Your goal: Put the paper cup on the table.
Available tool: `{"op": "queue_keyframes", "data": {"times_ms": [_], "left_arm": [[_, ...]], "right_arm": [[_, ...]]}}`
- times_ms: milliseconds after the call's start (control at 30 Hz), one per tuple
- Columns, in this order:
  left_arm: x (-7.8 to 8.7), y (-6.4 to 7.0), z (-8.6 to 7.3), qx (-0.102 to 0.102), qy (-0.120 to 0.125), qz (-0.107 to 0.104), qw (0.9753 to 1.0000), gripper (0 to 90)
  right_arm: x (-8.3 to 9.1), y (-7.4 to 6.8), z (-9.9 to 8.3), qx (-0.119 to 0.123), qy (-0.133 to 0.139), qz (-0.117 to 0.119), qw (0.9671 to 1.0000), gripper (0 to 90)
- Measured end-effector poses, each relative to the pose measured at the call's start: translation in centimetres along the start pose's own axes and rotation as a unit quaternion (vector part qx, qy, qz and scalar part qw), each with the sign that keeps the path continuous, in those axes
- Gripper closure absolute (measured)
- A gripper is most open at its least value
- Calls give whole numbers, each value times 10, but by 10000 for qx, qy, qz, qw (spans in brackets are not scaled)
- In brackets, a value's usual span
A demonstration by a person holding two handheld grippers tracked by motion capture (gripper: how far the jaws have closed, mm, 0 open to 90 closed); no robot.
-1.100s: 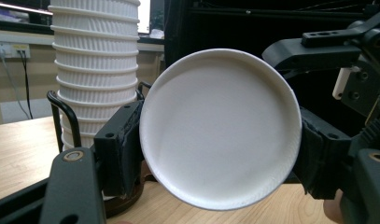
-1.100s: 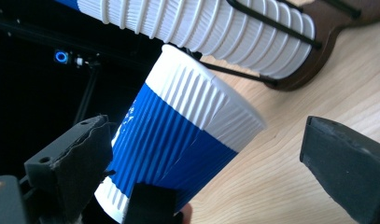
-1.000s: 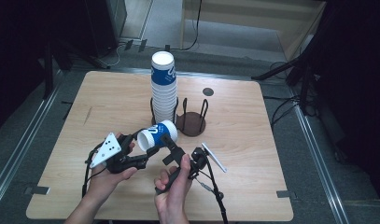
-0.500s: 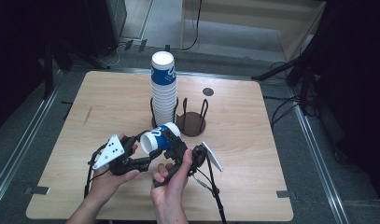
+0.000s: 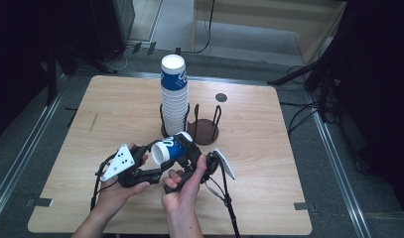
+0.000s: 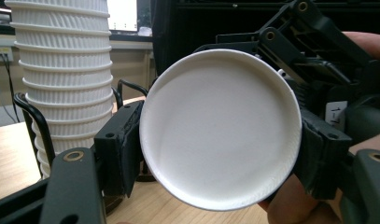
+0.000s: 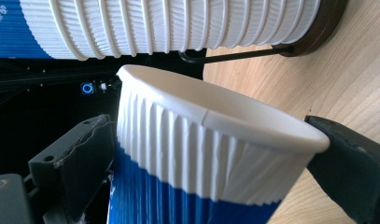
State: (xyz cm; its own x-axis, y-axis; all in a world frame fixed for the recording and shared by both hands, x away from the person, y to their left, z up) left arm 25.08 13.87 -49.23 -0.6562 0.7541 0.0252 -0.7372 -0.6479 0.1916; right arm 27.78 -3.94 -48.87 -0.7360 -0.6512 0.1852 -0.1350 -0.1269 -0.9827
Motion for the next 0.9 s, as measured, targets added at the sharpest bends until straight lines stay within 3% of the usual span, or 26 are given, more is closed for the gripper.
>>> {"op": "queue_keyframes", "data": {"times_ms": [333,633,700,900], "left_arm": [[1,-1,0,-18,-39,15,10000,284],[1,-1,0,-109,-24,43,9999,279],[1,-1,-2,-127,-71,67,9999,278],[4,-1,0,37,59,170,9998,257]], "right_arm": [[-5,4,1,-229,-108,101,9996,71],[-6,6,1,-237,-100,188,9995,109],[-6,6,1,-263,-76,238,9993,162],[-4,5,4,-205,80,257,9994,177]]}}
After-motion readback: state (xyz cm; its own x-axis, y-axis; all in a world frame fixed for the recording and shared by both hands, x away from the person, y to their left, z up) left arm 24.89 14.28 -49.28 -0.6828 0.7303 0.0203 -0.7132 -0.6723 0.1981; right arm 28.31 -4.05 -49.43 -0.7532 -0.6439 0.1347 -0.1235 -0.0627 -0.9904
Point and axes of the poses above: each handheld gripper's, and its own axes: x roughly backward along the jaws, z roughly out of its top, y roughly to its right, the point moved 2 cm from there along -x, roughly forward along the jaws, and after that the axes turned 5 degrees about x, right-handed, at the moved point
